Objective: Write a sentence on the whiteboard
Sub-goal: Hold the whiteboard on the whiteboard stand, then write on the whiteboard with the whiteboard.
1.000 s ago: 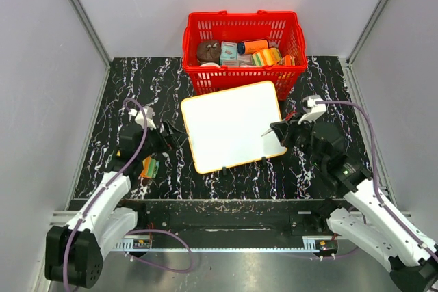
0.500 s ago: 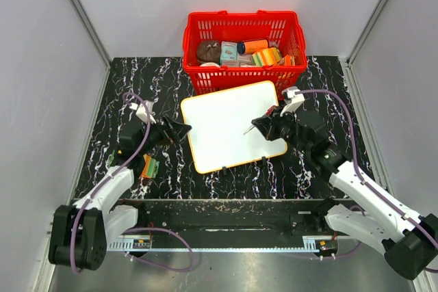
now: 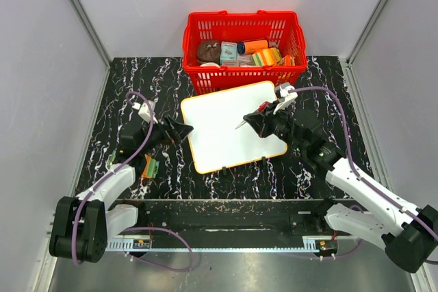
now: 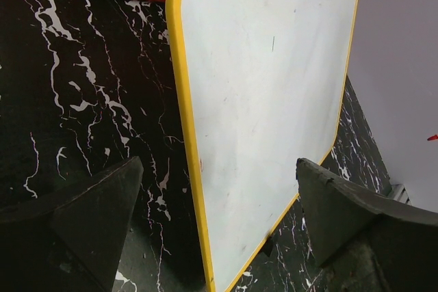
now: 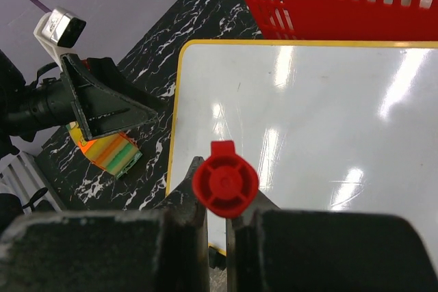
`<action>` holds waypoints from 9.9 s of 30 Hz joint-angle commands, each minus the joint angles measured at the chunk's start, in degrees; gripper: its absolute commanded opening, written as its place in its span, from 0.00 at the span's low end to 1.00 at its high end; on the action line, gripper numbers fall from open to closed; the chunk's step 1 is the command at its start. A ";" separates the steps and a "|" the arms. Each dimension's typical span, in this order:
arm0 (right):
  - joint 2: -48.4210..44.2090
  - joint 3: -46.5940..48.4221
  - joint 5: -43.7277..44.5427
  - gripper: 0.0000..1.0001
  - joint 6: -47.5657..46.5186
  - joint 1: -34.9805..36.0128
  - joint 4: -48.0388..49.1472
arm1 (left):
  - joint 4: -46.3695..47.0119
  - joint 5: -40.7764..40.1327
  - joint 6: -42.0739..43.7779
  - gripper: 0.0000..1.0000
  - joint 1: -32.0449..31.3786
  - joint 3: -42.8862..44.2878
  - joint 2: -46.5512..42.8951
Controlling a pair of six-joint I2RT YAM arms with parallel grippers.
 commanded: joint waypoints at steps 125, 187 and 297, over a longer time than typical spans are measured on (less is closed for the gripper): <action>33.35 6.23 13.92 0.00 -13.87 5.69 44.64 | 7.05 15.18 14.92 0.00 -2.93 14.82 28.39; 30.98 -0.72 8.29 0.00 -7.19 6.12 46.22 | 6.17 14.74 15.19 0.00 -3.02 15.61 29.01; 29.57 4.29 22.01 0.00 -6.57 5.95 34.53 | 3.89 14.39 16.51 0.00 -4.34 16.76 29.45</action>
